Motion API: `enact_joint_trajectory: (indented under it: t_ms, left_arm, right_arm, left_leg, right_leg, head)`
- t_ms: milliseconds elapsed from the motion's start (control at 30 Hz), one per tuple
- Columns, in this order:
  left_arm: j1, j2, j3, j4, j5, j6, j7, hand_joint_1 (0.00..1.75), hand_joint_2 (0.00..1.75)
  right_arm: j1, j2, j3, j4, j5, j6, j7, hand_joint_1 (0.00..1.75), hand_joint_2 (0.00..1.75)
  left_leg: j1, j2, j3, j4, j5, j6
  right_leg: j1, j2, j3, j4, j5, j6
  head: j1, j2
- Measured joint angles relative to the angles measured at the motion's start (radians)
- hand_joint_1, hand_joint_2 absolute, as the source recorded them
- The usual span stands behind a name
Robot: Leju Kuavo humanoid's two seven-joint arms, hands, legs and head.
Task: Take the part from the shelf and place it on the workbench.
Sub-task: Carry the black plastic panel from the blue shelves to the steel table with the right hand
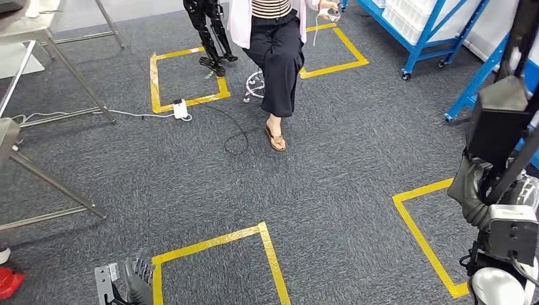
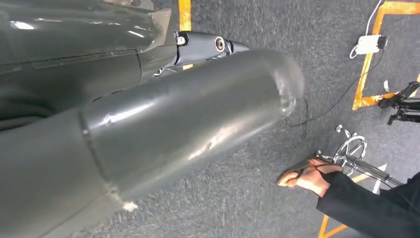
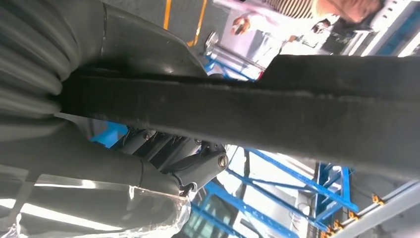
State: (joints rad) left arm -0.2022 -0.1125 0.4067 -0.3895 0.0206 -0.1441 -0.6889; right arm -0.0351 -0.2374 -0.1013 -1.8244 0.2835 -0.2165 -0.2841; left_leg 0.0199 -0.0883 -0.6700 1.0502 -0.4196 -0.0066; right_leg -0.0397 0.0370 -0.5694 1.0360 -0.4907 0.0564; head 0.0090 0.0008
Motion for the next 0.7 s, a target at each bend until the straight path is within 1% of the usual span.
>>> enact_joint_trajectory:
  t_ms: [33,67,100,133,167,200,233,267,300,333,367,400,433,467,500,533,567,600,633,667,700]
  left_arm:
    - [0.000,0.004,0.000,-0.001,0.003,0.004,0.000,0.00,0.00]
    - [0.000,0.007,0.000,-0.002,0.006,0.009,0.000,0.00,0.00]
    - [0.000,0.010,0.000,-0.003,0.009,0.014,0.000,0.00,0.00]
    - [0.002,0.012,0.000,-0.004,0.011,0.018,0.000,0.00,0.00]
    - [0.005,0.014,0.000,-0.004,0.013,0.020,0.000,0.00,0.00]
    - [0.007,0.016,0.000,-0.003,0.014,0.021,0.000,0.00,0.00]
    - [0.009,0.019,0.000,-0.003,0.014,0.023,0.000,0.00,0.00]
    - [0.010,0.021,0.000,-0.003,0.015,0.027,0.000,0.00,0.00]
    - [0.010,0.024,0.000,-0.003,0.015,0.032,0.000,0.00,0.00]
    - [0.010,0.026,0.000,-0.003,0.016,0.038,0.000,0.00,0.00]
    - [0.012,0.028,0.000,-0.003,0.016,0.042,0.000,0.00,0.00]
    - [0.014,0.029,0.000,-0.002,0.018,0.045,0.000,0.00,0.00]
    - [0.017,0.028,0.001,-0.001,0.019,0.047,0.000,0.00,0.00]
    - [0.020,0.028,0.001,0.000,0.020,0.048,0.000,0.00,0.00]
    - [0.022,0.026,0.001,0.001,0.022,0.049,0.000,0.00,0.00]
    - [0.023,0.024,0.001,0.002,0.023,0.050,0.000,0.00,0.00]
    - [0.023,0.022,0.001,0.003,0.023,0.054,0.000,0.00,0.00]
    - [0.024,0.020,0.001,0.003,0.025,0.058,0.000,0.00,0.00]
    - [0.025,0.018,0.001,0.004,0.026,0.061,0.000,0.00,0.00]
    - [0.027,0.017,0.002,0.005,0.027,0.063,0.000,0.00,0.00]
    - [0.029,0.016,0.002,0.006,0.029,0.064,0.000,0.00,0.00]
  right_arm:
    - [0.003,0.001,0.000,0.000,-0.006,-0.002,-0.003,1.57,1.75]
    - [0.004,0.002,0.000,0.000,-0.010,-0.004,-0.005,1.57,1.75]
    - [0.004,0.003,0.000,0.001,-0.013,-0.005,-0.006,1.57,1.75]
    - [0.002,0.004,0.001,0.003,-0.014,-0.005,-0.007,1.57,1.75]
    - [-0.001,0.006,0.002,0.006,-0.015,-0.005,-0.008,1.57,1.75]
    - [-0.003,0.007,0.003,0.009,-0.015,-0.005,-0.009,1.57,1.75]
    - [-0.006,0.009,0.004,0.012,-0.015,-0.005,-0.009,1.57,1.75]
    - [-0.011,0.010,0.005,0.014,-0.015,-0.005,-0.010,1.57,1.75]
    - [-0.016,0.011,0.006,0.017,-0.015,-0.005,-0.010,1.57,1.75]
    - [-0.023,0.012,0.006,0.020,-0.015,-0.005,-0.011,1.57,1.75]
    - [-0.031,0.012,0.008,0.024,-0.016,-0.005,-0.011,1.57,1.75]
    - [-0.039,0.013,0.009,0.028,-0.016,-0.005,-0.011,1.57,1.75]
    - [-0.048,0.013,0.011,0.033,-0.016,-0.004,-0.011,1.57,1.75]
    - [-0.056,0.014,0.013,0.037,-0.016,-0.003,-0.011,1.57,1.75]
    - [-0.065,0.014,0.015,0.040,-0.015,-0.002,-0.011,1.57,1.75]
    - [-0.074,0.013,0.017,0.044,-0.014,-0.002,-0.010,1.57,1.75]
    - [-0.081,0.012,0.019,0.047,-0.013,-0.001,-0.008,1.57,1.75]
    - [-0.087,0.010,0.020,0.052,-0.012,0.000,-0.006,1.57,1.75]
    - [-0.090,0.009,0.022,0.056,-0.011,0.001,-0.003,1.57,1.75]
    - [-0.091,0.009,0.023,0.060,-0.010,0.002,-0.001,1.57,1.75]
    - [-0.092,0.008,0.025,0.064,-0.010,0.002,0.001,1.57,1.75]
  left_leg:
    - [-0.002,0.033,-0.021,0.047,-0.029,0.000]
    - [-0.004,0.066,-0.049,0.112,-0.064,0.000]
    - [-0.005,0.079,-0.081,0.185,-0.099,0.001]
    - [-0.005,0.083,-0.109,0.249,-0.125,0.003]
    - [-0.006,0.084,-0.121,0.278,-0.131,0.006]
    - [-0.008,0.085,-0.113,0.269,-0.119,0.011]
    - [-0.011,0.090,-0.086,0.221,-0.093,0.018]
    - [-0.017,0.107,-0.046,0.149,-0.062,0.028]
    - [-0.027,0.130,-0.008,0.079,-0.039,0.037]
    - [-0.035,0.148,0.018,0.028,-0.026,0.044]
    - [-0.043,0.159,0.030,0.001,-0.022,0.049]
    - [-0.047,0.157,0.031,-0.007,-0.022,0.052]
    - [-0.047,0.146,0.030,-0.013,-0.018,0.056]
    - [-0.044,0.136,0.033,-0.020,-0.014,0.060]
    - [-0.041,0.127,0.037,-0.029,-0.008,0.063]
    - [-0.035,0.117,0.041,-0.037,-0.002,0.067]
    - [-0.031,0.105,0.044,-0.042,0.001,0.069]
    - [-0.029,0.092,0.045,-0.044,0.003,0.071]
    - [-0.026,0.078,0.045,-0.044,0.004,0.071]
    - [-0.024,0.064,0.045,-0.043,0.004,0.070]
    - [-0.021,0.050,0.045,-0.042,0.005,0.069]
  right_leg:
    - [0.002,-0.013,0.001,-0.001,0.002,-0.013]
    - [0.008,-0.025,0.000,-0.001,0.002,-0.024]
    - [0.015,-0.038,-0.001,-0.001,0.001,-0.033]
    - [0.021,-0.051,-0.002,-0.001,0.001,-0.038]
    - [0.026,-0.063,-0.002,-0.001,0.000,-0.040]
    - [0.030,-0.075,-0.002,-0.001,0.000,-0.043]
    - [0.033,-0.087,-0.001,-0.001,-0.001,-0.044]
    - [0.036,-0.098,0.000,-0.001,-0.002,-0.045]
    - [0.041,-0.109,-0.001,0.000,-0.004,-0.046]
    - [0.045,-0.119,-0.002,0.000,-0.004,-0.047]
    - [0.048,-0.130,-0.003,-0.001,-0.004,-0.047]
    - [0.050,-0.140,-0.003,-0.002,-0.004,-0.046]
    - [0.052,-0.151,-0.002,-0.004,-0.005,-0.045]
    - [0.054,-0.155,-0.003,-0.004,-0.008,-0.043]
    - [0.053,-0.144,-0.005,0.002,-0.014,-0.041]
    - [0.051,-0.117,-0.019,0.034,-0.031,-0.040]
    - [0.046,-0.086,-0.045,0.088,-0.055,-0.040]
    - [0.040,-0.058,-0.074,0.156,-0.081,-0.039]
    - [0.036,-0.043,-0.109,0.228,-0.105,-0.037]
    - [0.032,-0.041,-0.130,0.269,-0.113,-0.030]
    - [0.026,-0.040,-0.134,0.270,-0.104,-0.020]
  head:
    - [-0.002,0.000]
    - [-0.003,0.000]
    - [-0.004,0.000]
    - [-0.004,0.000]
    - [-0.004,0.000]
    - [-0.004,0.000]
    - [-0.004,0.000]
    - [-0.004,0.000]
    - [-0.004,0.000]
    - [-0.003,0.000]
    - [-0.003,0.000]
    - [-0.003,0.000]
    - [-0.004,0.000]
    - [-0.004,0.000]
    - [-0.003,0.000]
    - [-0.003,0.000]
    - [-0.001,0.000]
    - [0.000,0.000]
    - [0.001,0.000]
    - [0.001,0.000]
    - [0.001,0.000]
